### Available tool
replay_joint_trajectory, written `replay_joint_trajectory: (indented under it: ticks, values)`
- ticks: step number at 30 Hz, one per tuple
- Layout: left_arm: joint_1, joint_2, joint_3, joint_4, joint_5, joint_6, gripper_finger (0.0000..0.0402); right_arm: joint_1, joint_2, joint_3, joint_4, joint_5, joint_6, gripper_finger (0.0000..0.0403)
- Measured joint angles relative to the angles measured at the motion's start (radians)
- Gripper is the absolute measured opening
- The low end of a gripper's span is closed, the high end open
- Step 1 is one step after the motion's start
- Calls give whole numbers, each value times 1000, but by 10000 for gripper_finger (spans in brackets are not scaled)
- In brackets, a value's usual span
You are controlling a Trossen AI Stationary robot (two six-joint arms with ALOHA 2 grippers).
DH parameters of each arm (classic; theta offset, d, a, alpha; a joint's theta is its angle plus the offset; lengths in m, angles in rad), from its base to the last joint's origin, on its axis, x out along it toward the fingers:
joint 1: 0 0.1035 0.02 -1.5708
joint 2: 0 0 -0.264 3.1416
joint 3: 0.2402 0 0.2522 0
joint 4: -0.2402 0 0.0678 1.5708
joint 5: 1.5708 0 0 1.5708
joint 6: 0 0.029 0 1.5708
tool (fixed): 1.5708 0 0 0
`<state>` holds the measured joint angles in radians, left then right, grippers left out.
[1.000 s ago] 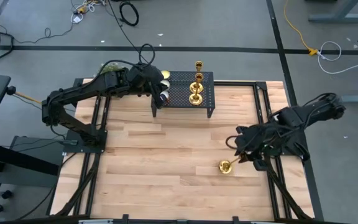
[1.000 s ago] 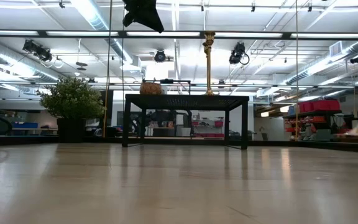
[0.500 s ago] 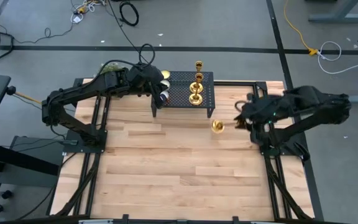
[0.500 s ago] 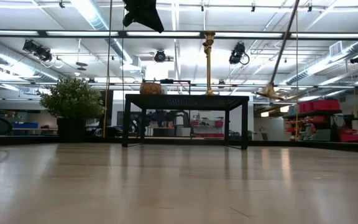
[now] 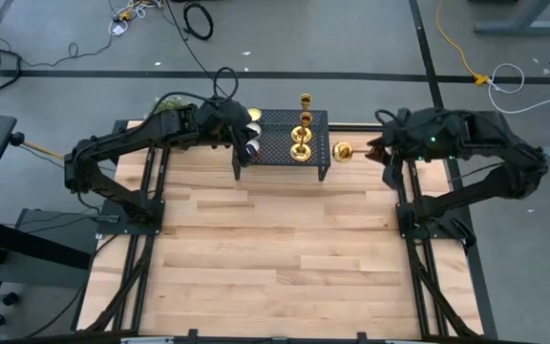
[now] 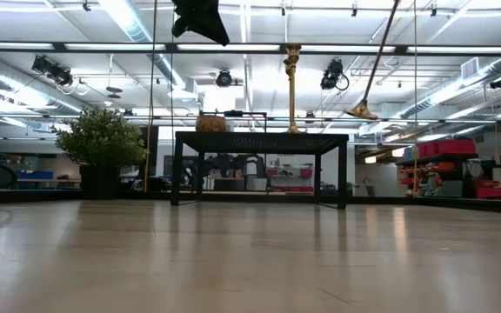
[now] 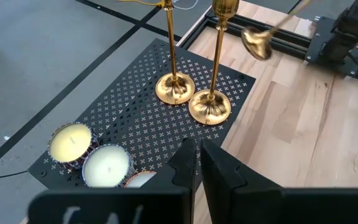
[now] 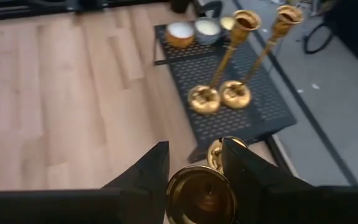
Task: Pick & Place candle stick holders
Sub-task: Put the gold candle holder on the shelf aligned with the other gold candle holders
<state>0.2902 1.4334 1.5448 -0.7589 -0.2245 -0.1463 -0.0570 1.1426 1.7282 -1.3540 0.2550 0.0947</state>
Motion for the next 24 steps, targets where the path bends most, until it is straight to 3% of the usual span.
replay_joint_trajectory:
  ticks: [10, 24]
  values:
    - [0, 0, 0, 0, 0, 0, 28, -196, 47, 13, 86, -2, -103, 127]
    - [0, 0, 0, 1, 0, 0, 28, -411, 87, 13, 487, 0, -100, 127]
